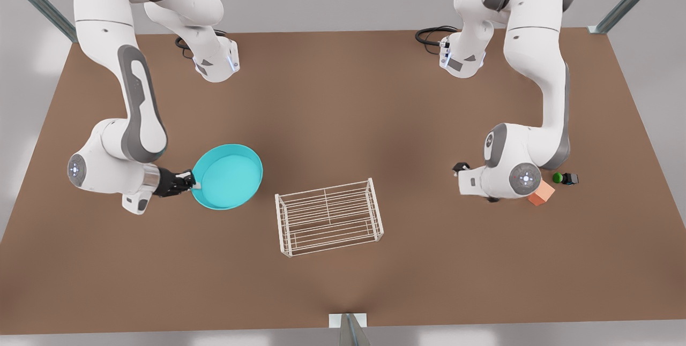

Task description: Place the plate on the shelf with right arm and place the red button switch in the plate with left arm

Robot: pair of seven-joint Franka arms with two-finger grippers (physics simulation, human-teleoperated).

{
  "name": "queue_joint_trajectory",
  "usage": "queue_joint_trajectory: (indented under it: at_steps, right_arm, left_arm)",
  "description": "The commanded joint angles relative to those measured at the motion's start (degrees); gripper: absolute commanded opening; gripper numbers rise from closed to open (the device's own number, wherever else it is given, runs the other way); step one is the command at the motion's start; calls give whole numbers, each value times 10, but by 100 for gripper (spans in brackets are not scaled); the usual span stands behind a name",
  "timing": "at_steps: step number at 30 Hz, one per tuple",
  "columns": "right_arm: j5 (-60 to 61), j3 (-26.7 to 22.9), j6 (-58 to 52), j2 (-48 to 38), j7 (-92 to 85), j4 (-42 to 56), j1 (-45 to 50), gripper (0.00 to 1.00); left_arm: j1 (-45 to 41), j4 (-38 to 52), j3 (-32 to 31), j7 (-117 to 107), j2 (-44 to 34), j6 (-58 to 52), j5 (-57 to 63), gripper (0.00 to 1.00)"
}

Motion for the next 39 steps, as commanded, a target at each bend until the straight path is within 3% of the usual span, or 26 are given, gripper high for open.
queue_joint_trajectory:
  at_steps: [1, 4, 6, 10, 16, 18, 20, 26, 39]
  right_arm:
    - [6, 7, -35, 0, -4, 19, 3, 15]
    - [6, 24, -36, 3, 9, 49, 7, 15]
    - [6, 27, -56, 5, 21, 79, 14, 15]
    - [5, 28, -63, 20, 55, 130, 37, 15]
    - [5, 28, -63, 78, 147, 211, 85, 15]
    - [4, 28, -58, 97, 171, 230, 104, 15]
    - [3, 28, -54, 117, 198, 251, 119, 15]
    - [3, 27, -35, 189, 273, 333, 177, 15]
    - [5, 28, 100, 253, 337, 383, 205, 17]
  left_arm:
    - [0, 6, 0, -689, -13, 44, -16, 100]
    - [3, -1, 23, -1109, -28, 62, 5, 100]
    - [-15, -3, 21, -1361, -13, 45, 79, 100]
    - [-4, -22, 37, -1545, -12, -6, 102, 100]
    - [3, -57, 51, -1542, -17, -8, 94, 100]
    - [3, -250, 48, -1492, -139, 187, 83, 100]
    - [22, -331, 53, -1458, -196, 238, 70, 100]
    - [28, -287, 55, -1453, -97, 278, 70, 100]
    - [44, -284, 55, -1642, -30, 299, 76, 100]
